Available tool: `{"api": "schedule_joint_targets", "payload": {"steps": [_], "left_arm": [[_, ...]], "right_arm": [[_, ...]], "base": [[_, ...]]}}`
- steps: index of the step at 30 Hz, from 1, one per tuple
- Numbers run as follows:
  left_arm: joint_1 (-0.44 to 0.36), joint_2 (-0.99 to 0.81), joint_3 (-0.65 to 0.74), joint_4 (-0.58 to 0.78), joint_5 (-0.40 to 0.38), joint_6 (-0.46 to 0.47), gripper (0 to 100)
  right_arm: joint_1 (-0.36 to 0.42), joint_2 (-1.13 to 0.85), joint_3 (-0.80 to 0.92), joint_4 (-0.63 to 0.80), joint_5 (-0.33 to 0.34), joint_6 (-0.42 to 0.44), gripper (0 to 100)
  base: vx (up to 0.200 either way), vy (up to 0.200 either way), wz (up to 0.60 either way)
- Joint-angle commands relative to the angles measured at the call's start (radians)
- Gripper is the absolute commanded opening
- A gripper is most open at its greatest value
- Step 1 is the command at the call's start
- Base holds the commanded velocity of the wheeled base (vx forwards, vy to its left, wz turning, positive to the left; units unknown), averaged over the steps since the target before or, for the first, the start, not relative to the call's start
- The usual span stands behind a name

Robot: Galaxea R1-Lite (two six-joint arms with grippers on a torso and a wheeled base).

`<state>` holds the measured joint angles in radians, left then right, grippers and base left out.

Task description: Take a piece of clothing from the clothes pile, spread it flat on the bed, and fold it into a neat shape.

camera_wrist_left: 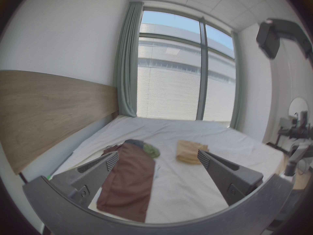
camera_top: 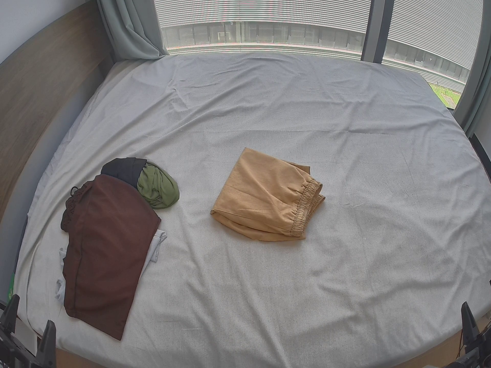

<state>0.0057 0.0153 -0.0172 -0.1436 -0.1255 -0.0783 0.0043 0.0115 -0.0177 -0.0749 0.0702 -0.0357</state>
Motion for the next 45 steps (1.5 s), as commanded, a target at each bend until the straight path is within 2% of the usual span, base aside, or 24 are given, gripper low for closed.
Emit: {"api": "schedule_joint_targets", "payload": {"steps": [1,3,16,17,19,20,21,23,24,34,36,41,43,45], "left_arm": [[0.002,-0.012,0.016,0.124,0.135,0.089,100],[0.002,-0.012,0.014,0.162,0.184,0.08,100],[-0.003,-0.015,0.016,0.145,0.159,0.078,100],[-0.003,-0.015,0.016,0.145,0.158,0.08,100],[-0.003,-0.015,0.016,0.145,0.155,0.086,100],[-0.004,-0.015,0.016,0.145,0.155,0.086,100],[-0.004,-0.015,0.016,0.147,0.153,0.089,100],[-0.006,-0.015,0.016,0.147,0.152,0.089,100],[-0.006,-0.015,0.016,0.147,0.152,0.091,100],[-0.006,-0.015,0.016,0.147,0.152,0.089,100],[-0.006,-0.015,0.016,0.147,0.152,0.088,100],[-0.006,-0.015,0.016,0.145,0.152,0.083,100],[-0.006,-0.015,0.016,0.145,0.152,0.081,100],[-0.006,-0.015,0.016,0.145,0.153,0.081,100]], "right_arm": [[0.0,-0.011,0.018,0.0,0.016,-0.007,100],[0.002,-0.011,0.018,0.001,0.016,-0.003,100],[0.002,-0.011,0.018,0.001,0.0,0.005,100],[0.002,-0.011,0.018,0.001,-0.061,0.008,100],[0.002,-0.011,0.018,0.003,-0.119,0.007,100],[0.002,-0.011,0.018,0.003,-0.125,0.004,100],[0.002,-0.011,0.018,0.003,-0.109,-0.009,100],[0.0,-0.011,0.018,0.001,0.025,-0.035,100],[0.0,-0.011,0.018,0.0,0.057,-0.035,100],[0.002,-0.011,0.018,0.0,0.034,-0.015,100],[0.003,-0.011,0.018,0.003,0.0,-0.018,100],[0.002,-0.011,0.018,0.01,-0.032,-0.023,100],[0.002,-0.011,0.018,0.007,-0.07,-0.023,100],[0.003,-0.011,0.018,0.009,-0.041,-0.055,100]], "base": [[0.0,0.0,0.0],[0.0,0.0,0.0],[0.0,0.0,0.0],[0.0,0.0,0.0],[0.0,0.0,0.0],[0.0,0.0,0.0],[0.0,0.0,0.0],[0.0,0.0,0.0],[0.0,0.0,0.0],[0.0,0.0,0.0],[0.0,0.0,0.0],[0.0,0.0,0.0],[0.0,0.0,0.0],[0.0,0.0,0.0]]}}
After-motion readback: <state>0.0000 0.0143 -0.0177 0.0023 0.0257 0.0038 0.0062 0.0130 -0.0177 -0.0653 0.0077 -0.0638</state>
